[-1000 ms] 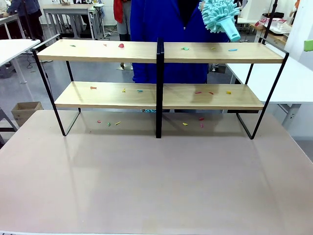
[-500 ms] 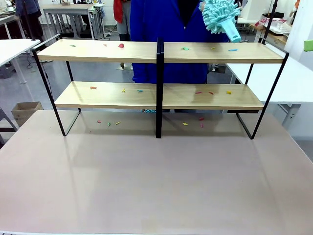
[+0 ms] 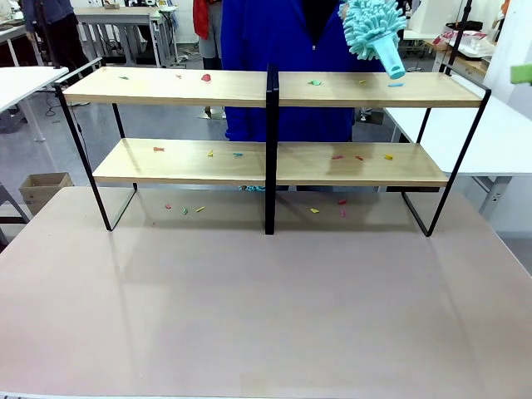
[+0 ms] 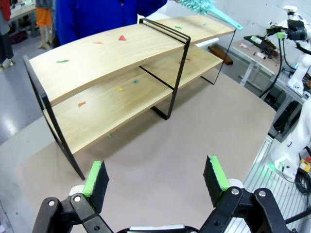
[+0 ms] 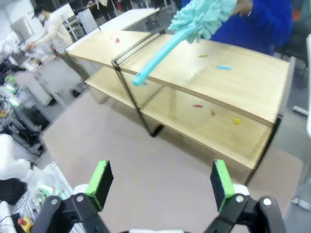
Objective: Clean the shelves.
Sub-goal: Pick up the Duster when the human hands it over.
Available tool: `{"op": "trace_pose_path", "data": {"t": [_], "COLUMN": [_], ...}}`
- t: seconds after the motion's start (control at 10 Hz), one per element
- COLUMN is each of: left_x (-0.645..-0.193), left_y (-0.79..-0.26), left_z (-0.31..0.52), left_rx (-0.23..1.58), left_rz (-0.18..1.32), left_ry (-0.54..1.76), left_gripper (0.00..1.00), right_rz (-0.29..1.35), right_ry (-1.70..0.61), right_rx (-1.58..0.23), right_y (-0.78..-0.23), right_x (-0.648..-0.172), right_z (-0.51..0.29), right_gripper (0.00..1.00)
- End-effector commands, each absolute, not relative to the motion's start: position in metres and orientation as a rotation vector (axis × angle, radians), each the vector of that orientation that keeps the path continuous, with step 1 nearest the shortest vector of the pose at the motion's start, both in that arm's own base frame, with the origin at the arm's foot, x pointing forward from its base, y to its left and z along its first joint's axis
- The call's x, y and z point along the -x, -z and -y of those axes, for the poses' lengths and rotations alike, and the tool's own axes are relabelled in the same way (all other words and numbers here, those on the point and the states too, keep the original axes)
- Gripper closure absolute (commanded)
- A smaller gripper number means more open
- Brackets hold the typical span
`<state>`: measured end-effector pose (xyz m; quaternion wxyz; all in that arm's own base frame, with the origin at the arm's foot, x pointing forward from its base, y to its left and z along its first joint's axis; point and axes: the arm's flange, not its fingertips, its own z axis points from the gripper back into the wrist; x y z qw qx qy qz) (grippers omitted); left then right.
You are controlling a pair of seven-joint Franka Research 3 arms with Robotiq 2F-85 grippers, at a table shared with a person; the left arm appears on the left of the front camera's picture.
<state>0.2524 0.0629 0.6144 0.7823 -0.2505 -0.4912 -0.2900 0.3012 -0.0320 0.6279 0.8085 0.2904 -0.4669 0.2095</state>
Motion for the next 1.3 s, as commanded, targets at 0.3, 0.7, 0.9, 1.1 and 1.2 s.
{"op": "trace_pose_path", "data": {"t": [0.3,0.7,0.9,1.1,1.2], "left_x": [-0.253,-0.253,-0.253,-0.253,-0.253], "left_y": [-0.614,-0.614,-0.614,-0.614,-0.614], "left_z": [-0.063,-0.063,-0.063,-0.063,-0.063], "left_rx": [0.543,0.543,0.543,0.543,0.543], "left_rz": [1.056,1.056,1.056,1.056,1.056], "left_ry": [0.628,0.628,0.628,0.628,0.628], "left_gripper": [0.00,0.00,0.00,0.00,0.00], "right_rz": [0.856,0.707,0.629,0.586,0.564], "right_ry": [-0.340,-0.065,0.101,0.144,0.164], "right_rx": [-0.842,-0.974,-1.025,-1.034,-1.002], "right_y": [-0.649,-0.655,-0.656,-0.654,-0.651], "right_x": [-0.344,-0.412,-0.469,-0.503,-0.517], "right_z": [-0.004,-0.039,-0.058,-0.071,-0.074], "right_gripper": [0.00,0.00,0.00,0.00,0.00]}}
